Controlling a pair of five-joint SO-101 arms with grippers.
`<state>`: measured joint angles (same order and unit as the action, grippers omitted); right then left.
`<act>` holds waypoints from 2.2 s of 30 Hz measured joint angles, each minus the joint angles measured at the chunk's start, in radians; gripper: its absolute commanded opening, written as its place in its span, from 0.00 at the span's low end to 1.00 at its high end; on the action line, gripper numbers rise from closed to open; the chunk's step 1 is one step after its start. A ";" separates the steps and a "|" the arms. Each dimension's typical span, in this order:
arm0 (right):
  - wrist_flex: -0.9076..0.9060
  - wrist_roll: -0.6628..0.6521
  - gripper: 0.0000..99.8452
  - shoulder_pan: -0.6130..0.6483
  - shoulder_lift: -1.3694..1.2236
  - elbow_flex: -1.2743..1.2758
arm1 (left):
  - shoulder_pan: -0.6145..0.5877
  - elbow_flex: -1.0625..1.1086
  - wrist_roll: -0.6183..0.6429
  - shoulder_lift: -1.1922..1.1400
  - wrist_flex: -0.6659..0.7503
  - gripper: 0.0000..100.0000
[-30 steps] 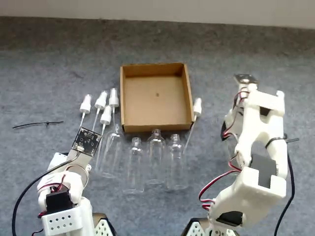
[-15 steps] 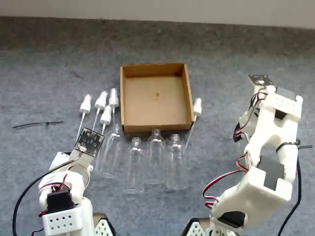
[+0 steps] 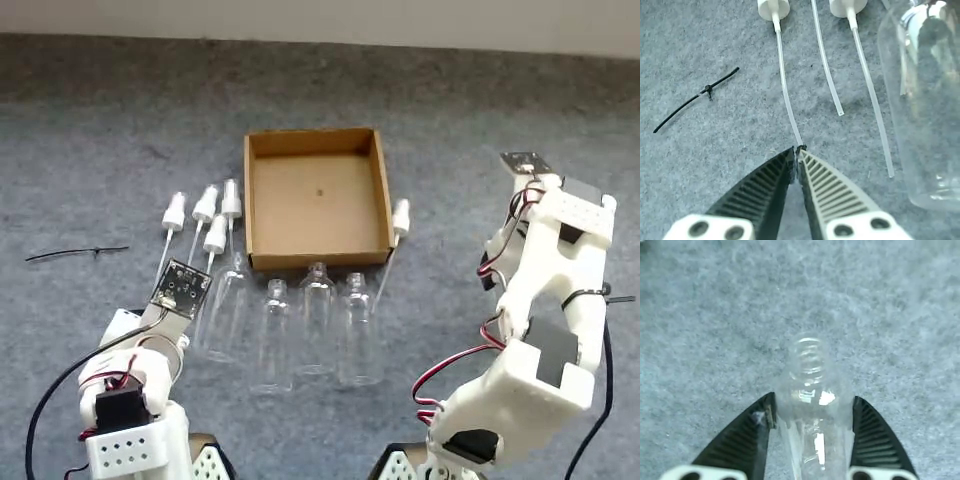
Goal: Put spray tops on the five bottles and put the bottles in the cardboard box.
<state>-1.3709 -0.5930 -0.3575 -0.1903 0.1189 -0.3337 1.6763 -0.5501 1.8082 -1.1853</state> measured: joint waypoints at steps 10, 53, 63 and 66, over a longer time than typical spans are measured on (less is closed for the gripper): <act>0.072 -0.048 0.16 0.000 0.003 0.118 | 0.003 0.000 0.000 0.000 0.000 0.04; 0.147 0.276 0.00 0.236 0.672 0.433 | 0.003 -0.887 0.032 -0.853 -0.137 0.14; 0.235 0.333 0.00 0.390 0.968 0.730 | 0.003 -1.746 0.109 -1.869 -0.273 0.15; 0.235 0.336 0.00 0.391 0.984 0.733 | 0.003 -1.961 0.109 -2.119 -0.318 0.17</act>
<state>-1.1362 -0.2570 0.0338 0.7933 0.8523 -0.3307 -0.2846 -0.4411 -0.3107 -1.5029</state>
